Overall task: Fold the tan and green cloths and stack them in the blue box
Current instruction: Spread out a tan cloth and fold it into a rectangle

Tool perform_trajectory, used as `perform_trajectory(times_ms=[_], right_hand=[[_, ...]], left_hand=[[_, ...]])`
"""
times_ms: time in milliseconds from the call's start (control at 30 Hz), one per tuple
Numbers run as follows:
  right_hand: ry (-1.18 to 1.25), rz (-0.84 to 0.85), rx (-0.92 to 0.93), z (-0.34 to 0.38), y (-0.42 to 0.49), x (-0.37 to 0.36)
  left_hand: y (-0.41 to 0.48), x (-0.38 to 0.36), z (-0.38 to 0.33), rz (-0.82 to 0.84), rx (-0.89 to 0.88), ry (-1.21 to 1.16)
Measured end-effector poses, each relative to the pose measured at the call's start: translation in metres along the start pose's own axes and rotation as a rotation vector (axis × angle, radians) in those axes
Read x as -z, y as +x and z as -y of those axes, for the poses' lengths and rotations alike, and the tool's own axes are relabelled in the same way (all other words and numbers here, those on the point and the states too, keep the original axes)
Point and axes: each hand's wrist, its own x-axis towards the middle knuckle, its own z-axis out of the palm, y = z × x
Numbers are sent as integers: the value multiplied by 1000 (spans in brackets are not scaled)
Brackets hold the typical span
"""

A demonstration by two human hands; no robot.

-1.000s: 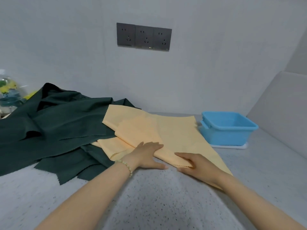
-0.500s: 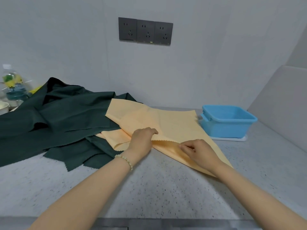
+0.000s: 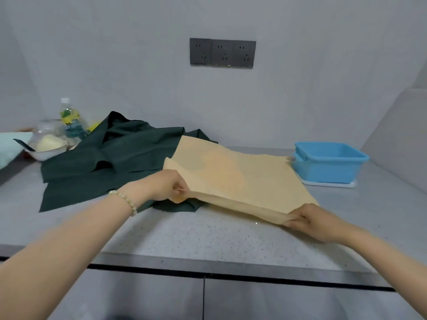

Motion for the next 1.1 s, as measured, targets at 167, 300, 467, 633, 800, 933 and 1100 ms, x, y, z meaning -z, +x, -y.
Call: perform_trajectory(times_ms=[167, 300, 467, 633, 800, 933, 1100], right_hand=[[80, 365, 35, 16, -14, 26], [188, 599, -24, 23, -17, 50], [-72, 293, -60, 19, 17, 61], [-362, 56, -247, 10, 74, 46], [-236, 166, -250, -14, 107, 21], [62, -73, -211, -23, 118, -5], [172, -151, -167, -29, 120, -11]], left_hand=[[-28, 24, -15, 486, 107, 91], [-32, 48, -21, 790, 156, -58], [4, 63, -22, 602, 256, 296], [58, 39, -6, 170, 160, 455], [83, -9, 33, 140, 166, 156], [88, -24, 49, -52, 77, -133], [92, -35, 43, -112, 12, -249]])
